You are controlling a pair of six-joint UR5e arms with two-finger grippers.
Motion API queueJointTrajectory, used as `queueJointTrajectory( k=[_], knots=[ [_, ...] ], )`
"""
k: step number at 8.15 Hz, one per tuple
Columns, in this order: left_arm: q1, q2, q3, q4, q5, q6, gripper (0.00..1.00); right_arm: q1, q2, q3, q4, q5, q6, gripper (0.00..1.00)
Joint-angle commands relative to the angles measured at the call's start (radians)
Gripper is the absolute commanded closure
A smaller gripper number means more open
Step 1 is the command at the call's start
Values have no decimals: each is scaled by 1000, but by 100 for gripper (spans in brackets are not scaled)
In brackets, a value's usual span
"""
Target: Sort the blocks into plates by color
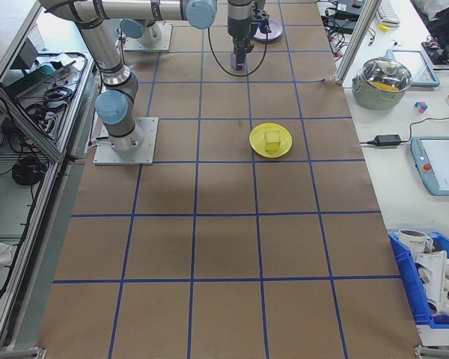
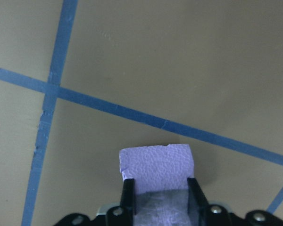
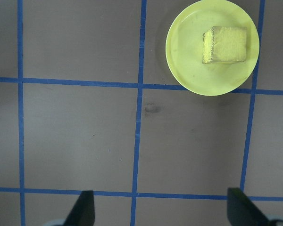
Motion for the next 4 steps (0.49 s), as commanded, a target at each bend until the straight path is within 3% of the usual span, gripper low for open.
queueJointTrajectory(
  k=[1, 4],
  knots=[
    [58, 21, 49, -114, 35, 146, 100, 0, 1, 0, -2, -2, -2, 0],
    [202, 9, 306, -412, 38, 438, 100, 0, 1, 0, -3, -6, -2, 0]
  ],
)
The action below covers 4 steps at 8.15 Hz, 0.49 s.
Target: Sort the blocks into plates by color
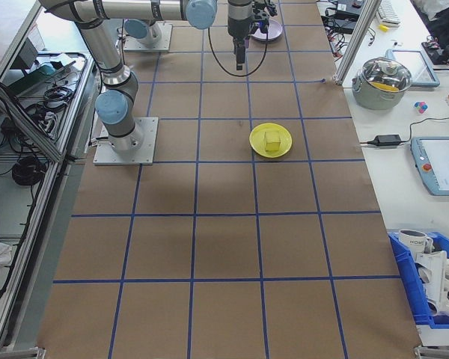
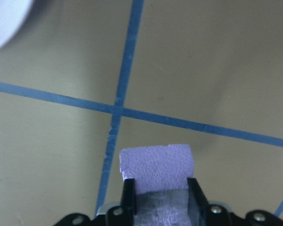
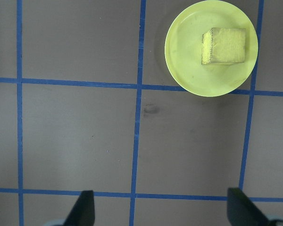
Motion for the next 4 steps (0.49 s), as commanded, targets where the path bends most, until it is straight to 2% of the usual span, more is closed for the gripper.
queueJointTrajectory(
  k=[1, 4],
  knots=[
    [99, -16, 212, -164, 40, 239, 100, 0, 1, 0, 0, 1, 0, 0],
    [157, -54, 233, -99, 119, 490, 100, 0, 1, 2, 0, 4, 0, 0]
  ],
)
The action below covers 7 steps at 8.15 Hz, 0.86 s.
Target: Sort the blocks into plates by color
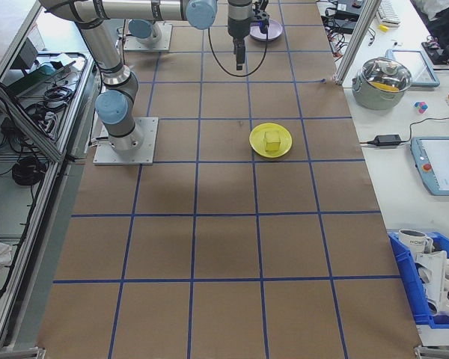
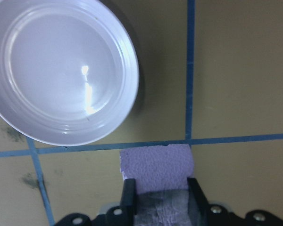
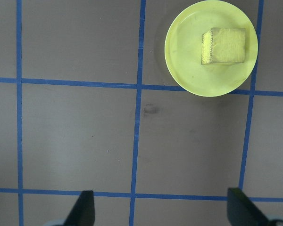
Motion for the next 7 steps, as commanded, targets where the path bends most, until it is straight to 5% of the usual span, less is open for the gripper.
queueJointTrajectory(
  k=[1, 7],
  knots=[
    [88, -52, 14, 84, 53, 198, 100, 0, 2, 1, 0, 5, 0, 0],
    [129, -188, 50, 172, 50, 206, 98, 0, 5, 1, -2, 5, 2, 0]
  ],
)
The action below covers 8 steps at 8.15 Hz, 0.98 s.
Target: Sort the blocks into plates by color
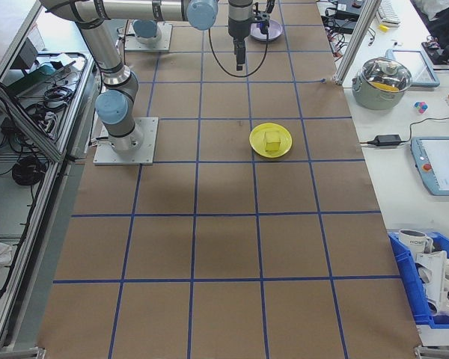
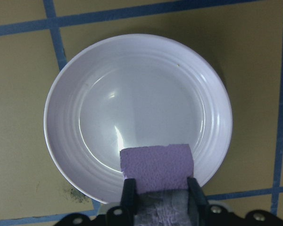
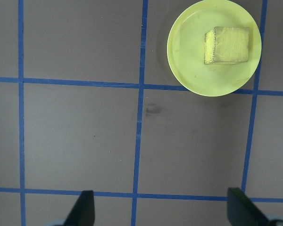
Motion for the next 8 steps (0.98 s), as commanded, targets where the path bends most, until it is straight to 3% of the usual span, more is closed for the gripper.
queueJointTrajectory(
  k=[1, 2, 3, 6, 8],
  knots=[
    [5, -40, 13, 19, -2, -14, 48, 0, 4, 0, -2, 3, 1, 0],
    [5, -39, 12, 20, -7, -24, 11, -2, 4, 0, -2, 1, 1, 0],
    [5, -39, 12, 20, -7, -26, 0, -2, 4, 0, -2, -5, 4, 0],
    [-1, -30, 12, 12, -25, -57, 0, -2, 2, 0, 3, 6, 12, 0],
    [-12, 42, 12, -26, -22, -57, 0, -3, 5, 0, -1, 0, -4, 0]
  ],
)
